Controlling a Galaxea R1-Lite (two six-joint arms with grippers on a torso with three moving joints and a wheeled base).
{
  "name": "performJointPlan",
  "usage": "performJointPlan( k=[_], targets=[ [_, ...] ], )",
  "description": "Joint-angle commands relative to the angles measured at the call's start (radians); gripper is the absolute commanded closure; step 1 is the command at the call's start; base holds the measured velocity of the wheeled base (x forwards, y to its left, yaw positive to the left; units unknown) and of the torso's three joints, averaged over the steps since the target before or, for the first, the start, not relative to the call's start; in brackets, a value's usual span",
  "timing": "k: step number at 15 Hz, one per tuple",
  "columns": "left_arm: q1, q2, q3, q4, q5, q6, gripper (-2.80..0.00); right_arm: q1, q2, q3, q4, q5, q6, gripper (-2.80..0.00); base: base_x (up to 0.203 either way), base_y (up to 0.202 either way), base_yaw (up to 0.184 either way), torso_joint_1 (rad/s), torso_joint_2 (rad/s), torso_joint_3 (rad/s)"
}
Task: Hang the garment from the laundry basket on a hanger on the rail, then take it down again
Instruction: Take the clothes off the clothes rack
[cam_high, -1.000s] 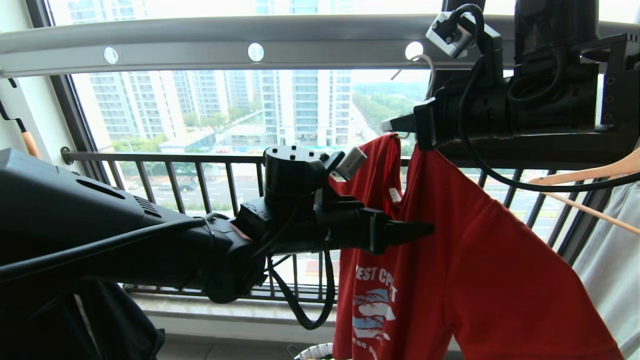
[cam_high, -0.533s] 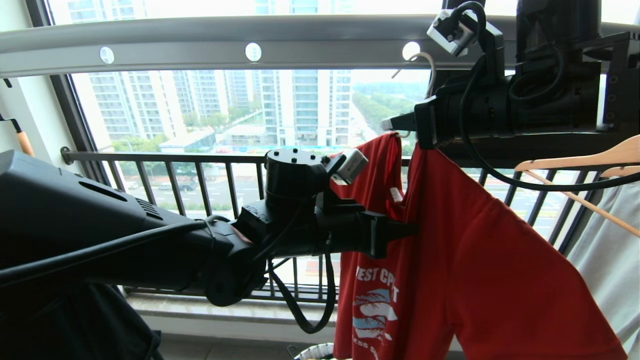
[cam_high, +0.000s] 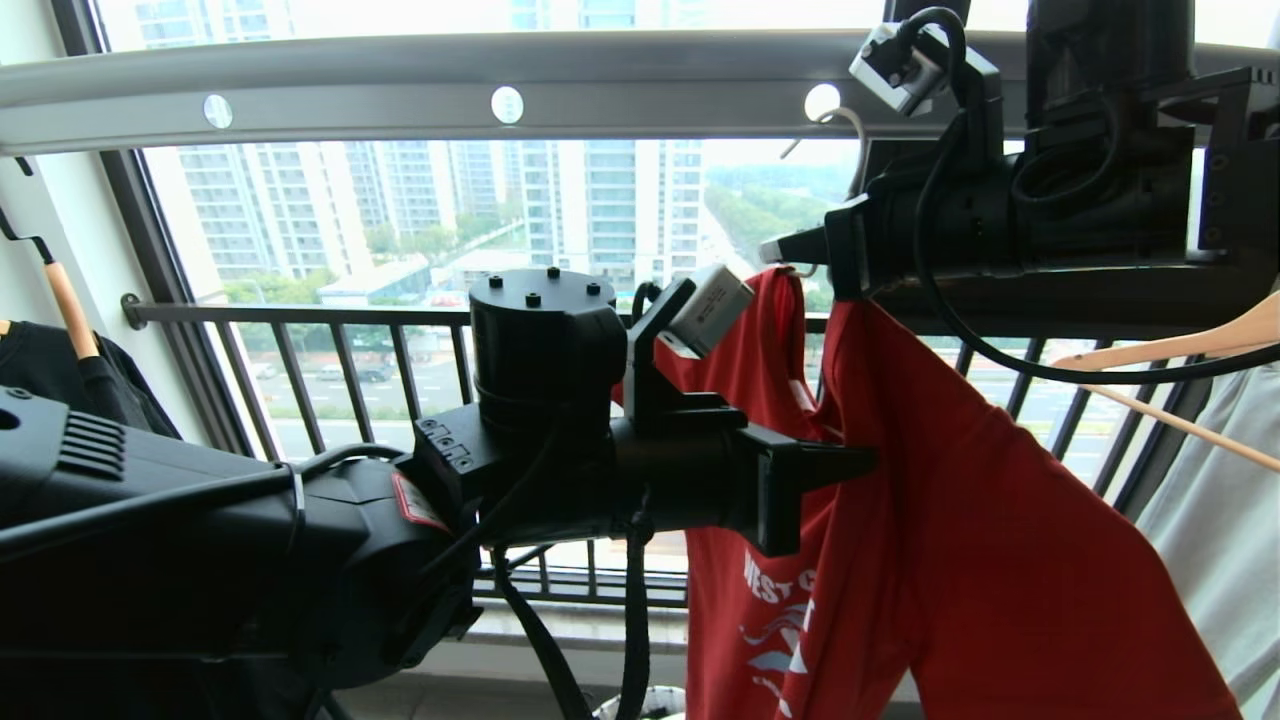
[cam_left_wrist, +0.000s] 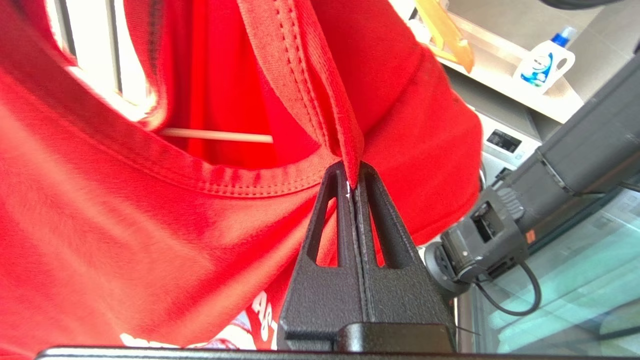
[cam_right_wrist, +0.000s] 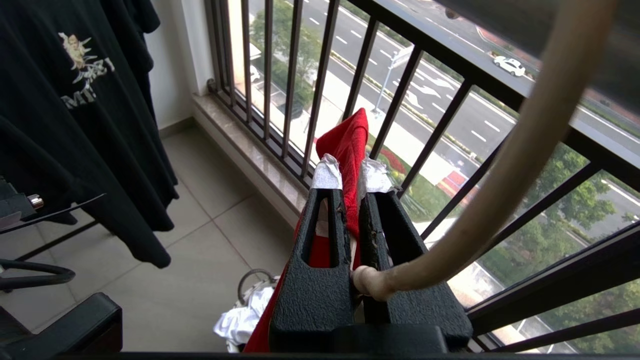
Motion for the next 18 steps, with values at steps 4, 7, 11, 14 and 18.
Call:
performJointPlan(
  k=[4,7,11,14,18],
  targets=[
    [-0.05,-0.012,0.014,-0.004,-0.001,-0.001,0.0,0.001,0.0,0.002,0.002,0.002,-0.001,0.0,0.0,0.0,0.0,0.0,0.0,0.0],
    [-0.054,-0.008,0.019,0.002,-0.001,0.02,0.0,0.0,0.001,0.0,0.002,0.002,-0.002,0.0,0.0,0.0,0.0,0.0,0.0,0.0],
    [-0.056,0.002,0.005,0.004,0.029,0.038,0.0,0.0,0.0,0.0,0.002,0.002,-0.002,0.0,0.0,0.0,0.0,0.0,0.0,0.0],
    [-0.05,0.014,-0.012,0.003,0.085,0.039,0.0,0.0,0.0,0.0,0.002,0.002,-0.002,0.0,0.0,0.0,0.0,0.0,0.0,0.0],
    [0.001,-0.014,-0.022,0.005,0.093,0.04,-2.8,0.0,-0.002,0.0,0.001,0.002,-0.001,0.0,0.0,0.0,0.0,0.0,0.0,0.0]
  ],
)
